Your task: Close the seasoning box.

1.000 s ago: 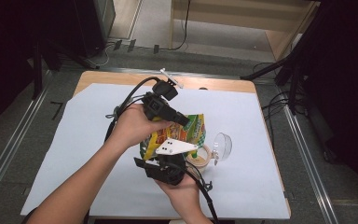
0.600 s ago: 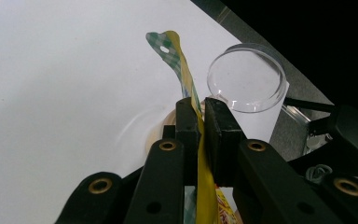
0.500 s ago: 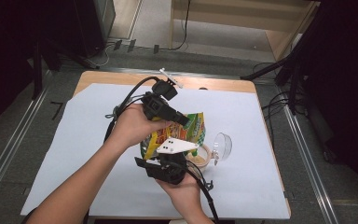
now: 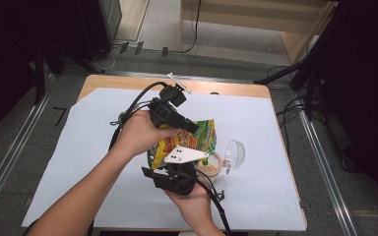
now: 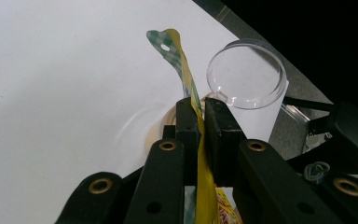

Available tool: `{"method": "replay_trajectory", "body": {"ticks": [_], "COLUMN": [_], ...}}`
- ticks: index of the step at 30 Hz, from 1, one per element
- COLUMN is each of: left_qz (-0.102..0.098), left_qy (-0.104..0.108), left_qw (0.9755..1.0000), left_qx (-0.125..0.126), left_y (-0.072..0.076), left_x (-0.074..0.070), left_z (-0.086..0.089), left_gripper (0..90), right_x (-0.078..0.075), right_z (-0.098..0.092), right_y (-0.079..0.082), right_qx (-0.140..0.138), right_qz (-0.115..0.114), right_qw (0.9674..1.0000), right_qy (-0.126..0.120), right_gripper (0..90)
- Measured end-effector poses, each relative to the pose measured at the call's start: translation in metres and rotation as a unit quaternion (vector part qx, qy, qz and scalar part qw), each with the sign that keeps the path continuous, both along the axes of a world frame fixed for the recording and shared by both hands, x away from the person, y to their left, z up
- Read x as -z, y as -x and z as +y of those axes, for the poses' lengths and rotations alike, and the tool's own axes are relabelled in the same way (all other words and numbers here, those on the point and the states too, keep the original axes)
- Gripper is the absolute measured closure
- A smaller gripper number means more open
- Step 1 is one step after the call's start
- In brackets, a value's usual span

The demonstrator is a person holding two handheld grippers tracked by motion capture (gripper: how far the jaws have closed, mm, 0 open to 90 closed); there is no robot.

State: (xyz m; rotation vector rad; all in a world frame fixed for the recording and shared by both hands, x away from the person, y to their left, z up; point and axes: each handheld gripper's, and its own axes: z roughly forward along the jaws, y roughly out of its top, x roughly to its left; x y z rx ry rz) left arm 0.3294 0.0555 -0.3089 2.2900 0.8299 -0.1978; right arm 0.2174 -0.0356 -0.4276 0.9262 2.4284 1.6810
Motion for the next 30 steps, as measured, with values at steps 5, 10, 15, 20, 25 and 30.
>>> {"method": "replay_trajectory", "body": {"ticks": [5,10,15,20,25,30], "left_qz": [0.001,-0.001,-0.003,-0.003,-0.002,0.001], "left_qy": [0.0,0.001,0.003,0.004,0.004,0.006], "left_qw": [1.0,1.0,1.0,1.0,1.0,1.0], "left_qx": [-0.001,0.0,-0.002,-0.002,-0.004,-0.004], "left_y": [0.0022,0.0025,0.0015,0.0007,-0.0005,-0.0002], "left_x": [0.0003,-0.0005,-0.002,-0.0012,-0.0002,0.0003], "left_z": [0.0018,0.0012,0.0019,0.0016,0.0013,0.0018], "left_gripper": [85.2,85.2,85.1,85.1,85.1,85.1], "right_x": [0.0019,0.0009,-0.0011,-0.0009,-0.0009,-0.0007], "right_z": [0.0005,0.0008,0.0002,-0.0008,-0.0012,-0.0013], "right_y": [0.0013,0.002,0.0018,0.0008,0.0005,0.0003], "right_qx": [-0.001,0.0,0.0,-0.001,-0.001,-0.001], "right_qz": [-0.004,-0.003,-0.01,-0.011,-0.01,-0.011], "right_qw": [1.0,1.0,1.0,0.9999,0.9999,0.9999], "right_qy": [0.002,0.0,-0.002,0.003,0.004,0.007], "right_gripper": [67.4,67.7,67.7,67.5,67.6,67.6]}}
